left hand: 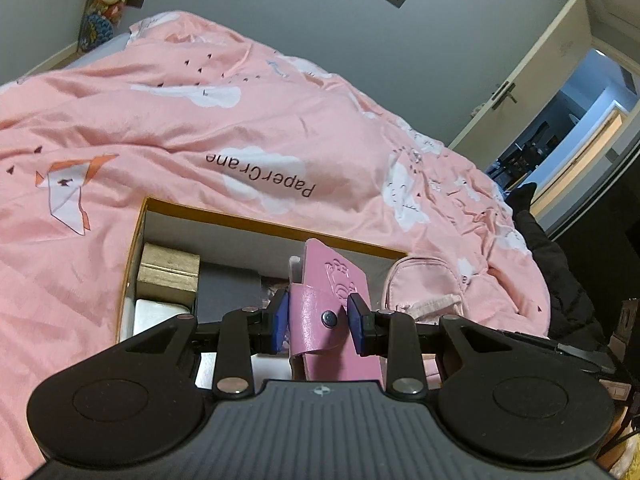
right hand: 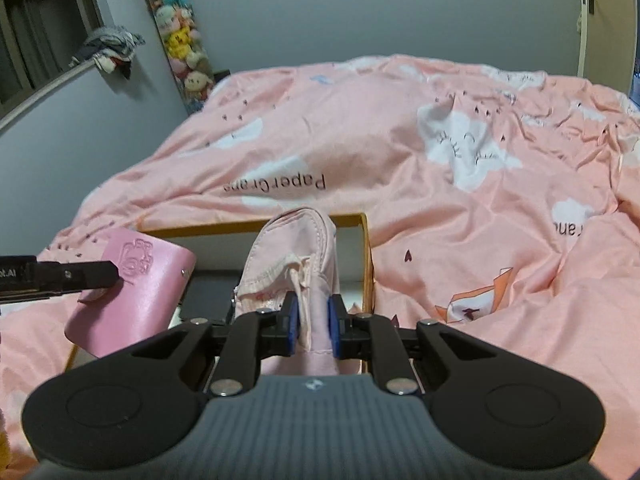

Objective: Organize objects
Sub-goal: 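Lower the pink wallet and pink backpack into the orange box and open both grippers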

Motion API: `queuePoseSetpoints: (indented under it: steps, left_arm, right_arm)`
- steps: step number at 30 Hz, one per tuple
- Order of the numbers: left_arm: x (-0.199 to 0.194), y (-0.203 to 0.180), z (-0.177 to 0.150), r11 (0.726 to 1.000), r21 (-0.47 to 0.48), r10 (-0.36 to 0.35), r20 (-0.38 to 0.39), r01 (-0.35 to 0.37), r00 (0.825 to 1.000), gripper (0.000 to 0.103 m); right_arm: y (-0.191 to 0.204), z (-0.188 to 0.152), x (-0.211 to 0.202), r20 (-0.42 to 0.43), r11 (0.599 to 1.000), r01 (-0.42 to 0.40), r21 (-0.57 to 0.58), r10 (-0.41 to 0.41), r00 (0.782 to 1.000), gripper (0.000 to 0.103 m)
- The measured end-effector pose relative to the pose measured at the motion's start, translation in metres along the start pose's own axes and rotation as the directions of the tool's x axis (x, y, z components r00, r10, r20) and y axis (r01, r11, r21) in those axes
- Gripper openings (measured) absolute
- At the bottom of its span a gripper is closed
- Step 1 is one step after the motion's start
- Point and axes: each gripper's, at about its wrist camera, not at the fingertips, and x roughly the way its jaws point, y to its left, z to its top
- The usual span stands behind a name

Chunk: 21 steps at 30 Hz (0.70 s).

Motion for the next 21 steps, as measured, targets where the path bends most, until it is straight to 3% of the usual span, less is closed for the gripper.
queuePoseSetpoints:
  steps: [5, 9, 13, 21]
  left_arm:
    - [0.035, 0.008, 0.001, 0.999, -0.038, -0.031, -0.052, 0.029, 0.998, 0.035]
    - [0.047, 0.010, 0.000, 1.000, -0.023, -0.009, -0.042, 0.009, 0.999, 0.035]
    - [0.048, 0.019, 0.003, 1.000, -0.028, 0.008, -0.036, -0.009, 0.999, 0.035]
    - [0.079, 0.017, 0.002, 0.998, -0.068, 0.003, -0.092, -0.009, 0.996, 0.035]
  right_arm:
    - [0.002, 0.006, 0.015, 0.000, 0.999, 0.031, -0.026, -0.031, 1.000, 0.016]
    - [0.006, 0.007, 0.040, -0.064, 0.997, 0.049, -0.056, -0.052, 0.997, 0.016]
    - [0.022, 0.007, 0.058, -0.055, 0.988, 0.096, -0.124, -0.104, 0.993, 0.016]
    - [0.022, 0.015, 0.020, 0.089, 0.977, 0.167, -0.134, -0.156, 0.984, 0.016]
